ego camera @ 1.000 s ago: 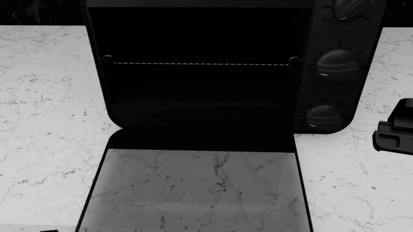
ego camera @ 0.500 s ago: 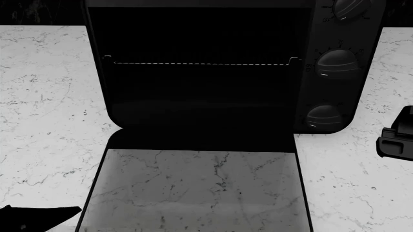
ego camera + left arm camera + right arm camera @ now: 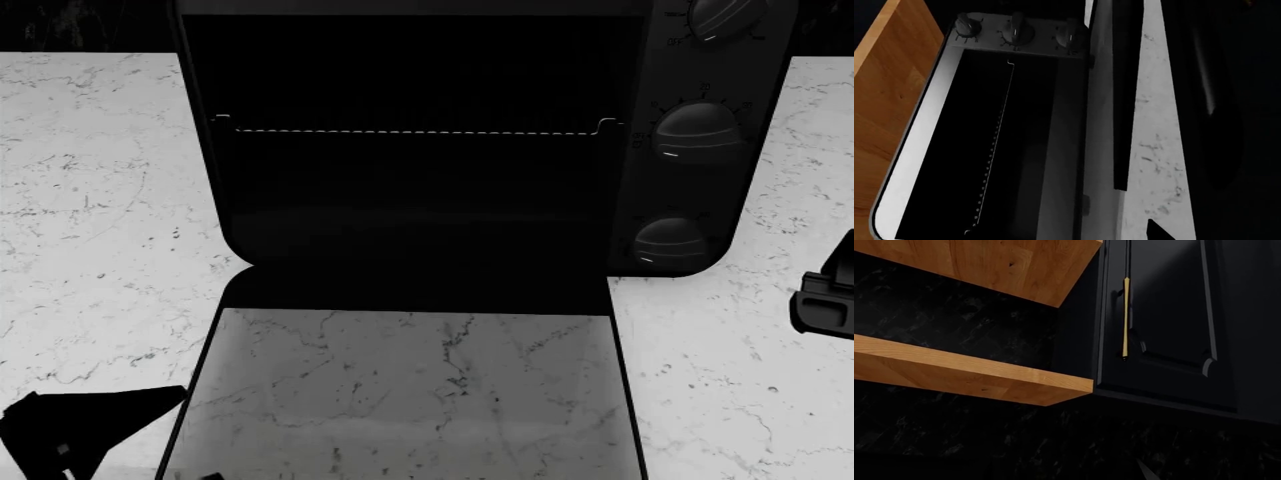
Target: Close the toaster oven door.
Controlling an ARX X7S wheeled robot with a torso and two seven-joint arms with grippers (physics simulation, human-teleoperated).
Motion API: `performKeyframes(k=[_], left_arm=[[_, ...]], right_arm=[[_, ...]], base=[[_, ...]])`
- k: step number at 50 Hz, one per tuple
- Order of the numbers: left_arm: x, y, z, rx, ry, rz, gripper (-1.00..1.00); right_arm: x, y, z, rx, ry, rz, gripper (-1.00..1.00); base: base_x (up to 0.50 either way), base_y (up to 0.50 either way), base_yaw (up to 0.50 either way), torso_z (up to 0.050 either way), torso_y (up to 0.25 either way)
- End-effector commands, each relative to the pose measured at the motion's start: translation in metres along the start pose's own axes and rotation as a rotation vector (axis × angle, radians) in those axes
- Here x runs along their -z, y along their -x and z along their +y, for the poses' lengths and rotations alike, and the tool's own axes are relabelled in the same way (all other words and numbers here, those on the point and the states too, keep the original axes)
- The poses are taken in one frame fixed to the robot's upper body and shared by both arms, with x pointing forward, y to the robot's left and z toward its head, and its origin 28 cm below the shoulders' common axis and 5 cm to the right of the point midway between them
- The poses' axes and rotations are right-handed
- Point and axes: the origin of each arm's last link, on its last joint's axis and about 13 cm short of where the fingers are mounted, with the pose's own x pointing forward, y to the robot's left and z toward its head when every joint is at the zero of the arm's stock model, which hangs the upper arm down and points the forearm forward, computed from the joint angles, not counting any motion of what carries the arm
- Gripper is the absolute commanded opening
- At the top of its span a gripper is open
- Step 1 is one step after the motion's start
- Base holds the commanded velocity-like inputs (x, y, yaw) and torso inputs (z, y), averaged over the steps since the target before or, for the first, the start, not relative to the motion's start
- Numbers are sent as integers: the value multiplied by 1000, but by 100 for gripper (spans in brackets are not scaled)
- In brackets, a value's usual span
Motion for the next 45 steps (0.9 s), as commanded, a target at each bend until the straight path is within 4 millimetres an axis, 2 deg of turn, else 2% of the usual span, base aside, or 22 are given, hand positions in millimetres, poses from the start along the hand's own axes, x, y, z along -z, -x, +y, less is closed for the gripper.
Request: performKeyframes(k=[1, 11, 17, 34, 45], left_arm=[[1, -8, 7, -202, -50, -56, 100], [2, -10, 13, -270, -79, -59, 100], [3, -12, 27, -317, -90, -42, 100], [-1, -23, 51, -401, -57, -56, 100], [-6, -33, 57, -419, 59, -22, 100]], right_arm=[[-1, 1, 0, 4, 1, -1, 100], [-3, -1, 0, 2, 2, -5, 100], [-1, 1, 0, 6, 0, -1, 100], [-4, 2, -3, 17, -2, -12, 100], [-5, 4, -5, 22, -5, -16, 100]], base=[[0, 0, 0, 0, 0], [0, 0, -1, 0, 2], [2, 0, -1, 0, 0], [0, 0, -1, 0, 1], [0, 0, -1, 0, 1]])
